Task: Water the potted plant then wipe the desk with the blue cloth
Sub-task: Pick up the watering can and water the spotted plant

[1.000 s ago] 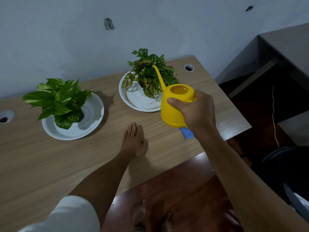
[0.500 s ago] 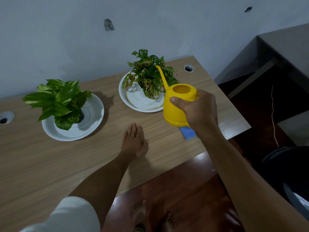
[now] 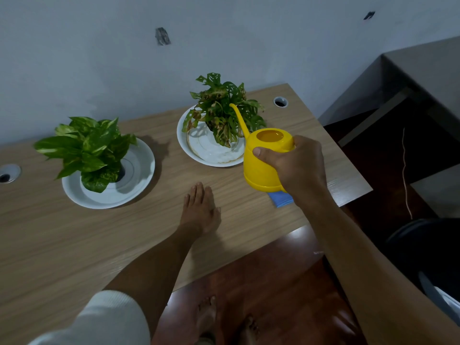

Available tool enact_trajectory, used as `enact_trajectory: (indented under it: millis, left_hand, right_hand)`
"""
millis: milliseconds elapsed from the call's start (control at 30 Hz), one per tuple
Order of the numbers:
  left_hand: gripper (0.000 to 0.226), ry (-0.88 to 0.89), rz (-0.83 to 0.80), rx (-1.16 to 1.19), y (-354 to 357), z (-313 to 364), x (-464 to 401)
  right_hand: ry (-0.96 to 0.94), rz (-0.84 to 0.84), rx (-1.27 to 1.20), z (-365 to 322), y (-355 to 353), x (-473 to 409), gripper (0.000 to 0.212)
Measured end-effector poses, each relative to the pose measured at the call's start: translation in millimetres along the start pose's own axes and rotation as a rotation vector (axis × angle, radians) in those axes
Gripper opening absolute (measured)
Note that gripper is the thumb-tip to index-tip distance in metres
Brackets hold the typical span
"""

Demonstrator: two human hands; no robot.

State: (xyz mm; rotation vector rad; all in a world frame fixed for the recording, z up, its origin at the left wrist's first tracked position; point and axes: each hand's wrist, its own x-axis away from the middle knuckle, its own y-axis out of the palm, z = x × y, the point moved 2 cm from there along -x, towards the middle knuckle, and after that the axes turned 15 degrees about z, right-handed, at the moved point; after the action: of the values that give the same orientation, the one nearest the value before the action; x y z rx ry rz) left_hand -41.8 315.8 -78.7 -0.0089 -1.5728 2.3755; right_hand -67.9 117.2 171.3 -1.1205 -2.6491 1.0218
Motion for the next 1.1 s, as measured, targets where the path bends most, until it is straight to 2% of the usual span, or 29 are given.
enact_trajectory:
  millis: [267, 533, 833, 967, 1100]
  left_hand:
    - [0.080, -0.004, -0.006, 0.005, 2, -2, -1]
    - [0.079, 0.014, 0.029, 0.026, 4, -3, 1]
    - [0.079, 0.014, 0.042, 0.030, 3, -3, 1]
    - [0.079, 0.014, 0.021, 0.021, 2, -1, 1]
    - [0.080, 0.007, 0.005, 0.007, 3, -2, 0]
  right_hand:
    - [-0.037, 0.016, -0.005, -6, -4, -2, 0.041]
    - [-0.028, 0.012, -0.024, -18, -3, -3, 0.056]
    - [-0.056, -0.035, -0.034, -22, -7, 5, 0.044]
    - [-0.048, -0.037, 0.018, -17, -14, 7, 0.056]
    - [-0.024, -0.036, 0.027, -13, -21, 5, 0.054]
